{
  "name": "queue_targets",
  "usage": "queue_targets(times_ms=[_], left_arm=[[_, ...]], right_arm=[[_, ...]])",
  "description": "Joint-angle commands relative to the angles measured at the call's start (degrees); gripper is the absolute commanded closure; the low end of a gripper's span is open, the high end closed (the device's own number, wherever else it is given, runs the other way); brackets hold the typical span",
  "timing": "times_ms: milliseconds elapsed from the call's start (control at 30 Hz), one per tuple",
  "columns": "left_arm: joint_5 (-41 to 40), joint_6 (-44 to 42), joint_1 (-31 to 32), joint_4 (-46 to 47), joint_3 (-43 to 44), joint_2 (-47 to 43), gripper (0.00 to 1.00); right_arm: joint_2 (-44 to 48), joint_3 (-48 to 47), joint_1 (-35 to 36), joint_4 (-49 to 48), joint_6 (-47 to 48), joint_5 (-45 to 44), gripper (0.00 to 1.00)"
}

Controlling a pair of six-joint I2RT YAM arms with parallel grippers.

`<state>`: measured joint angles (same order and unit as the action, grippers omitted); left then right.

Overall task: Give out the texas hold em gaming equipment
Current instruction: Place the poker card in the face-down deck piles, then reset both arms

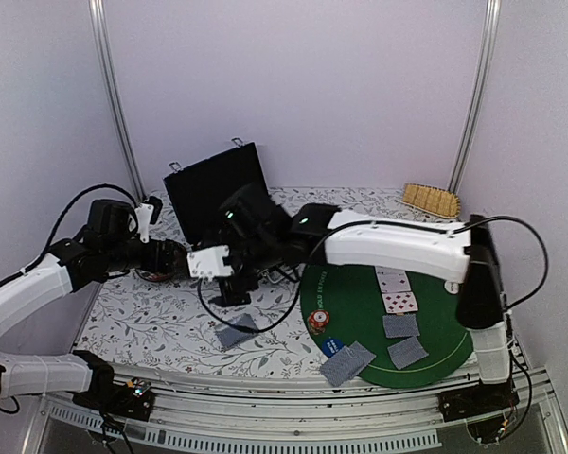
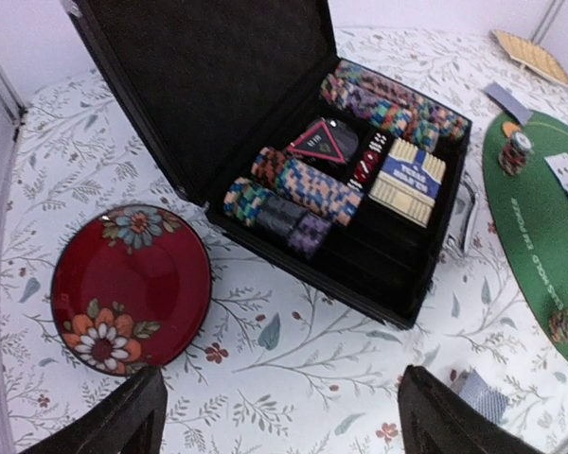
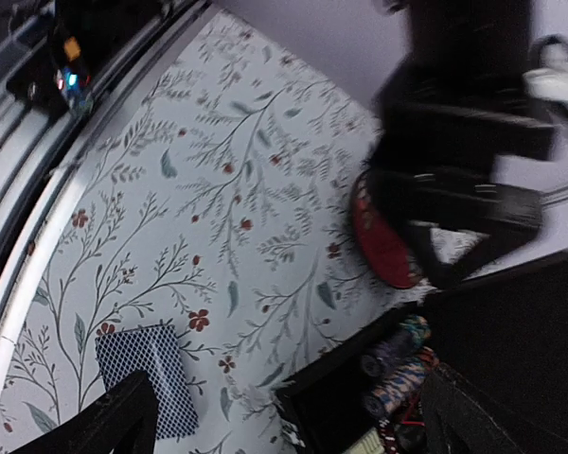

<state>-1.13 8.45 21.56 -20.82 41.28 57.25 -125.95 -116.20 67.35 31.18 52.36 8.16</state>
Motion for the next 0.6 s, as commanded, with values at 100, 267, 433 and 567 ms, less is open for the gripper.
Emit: queue_targets(times_ms=[100,267,433,567], left_arm=[[-17.8,6.2,-1.2,13.3,-3.9,-1.8,0.13],[-34.8,6.4,-1.7,33.7,-13.2,0.0,0.12],[-37.6,-4.4,-5.4,63.9,-21.2,9.9,0.11],[-37.9,-9.9,-8.2,75.1,-21.7,20.1,0.11]], right_arm=[[30.2,23.3,-15.7,-23.6,-26.6,2.4,0.01],[47.8,45.3,-36.2,-30.4,-41.2,2.2,0.01],[61.0,66.4,-54.5,-40.4,-49.6,2.5,0.01],[65.5,75.7,-63.6,-44.3,-52.1,2.6,0.01]])
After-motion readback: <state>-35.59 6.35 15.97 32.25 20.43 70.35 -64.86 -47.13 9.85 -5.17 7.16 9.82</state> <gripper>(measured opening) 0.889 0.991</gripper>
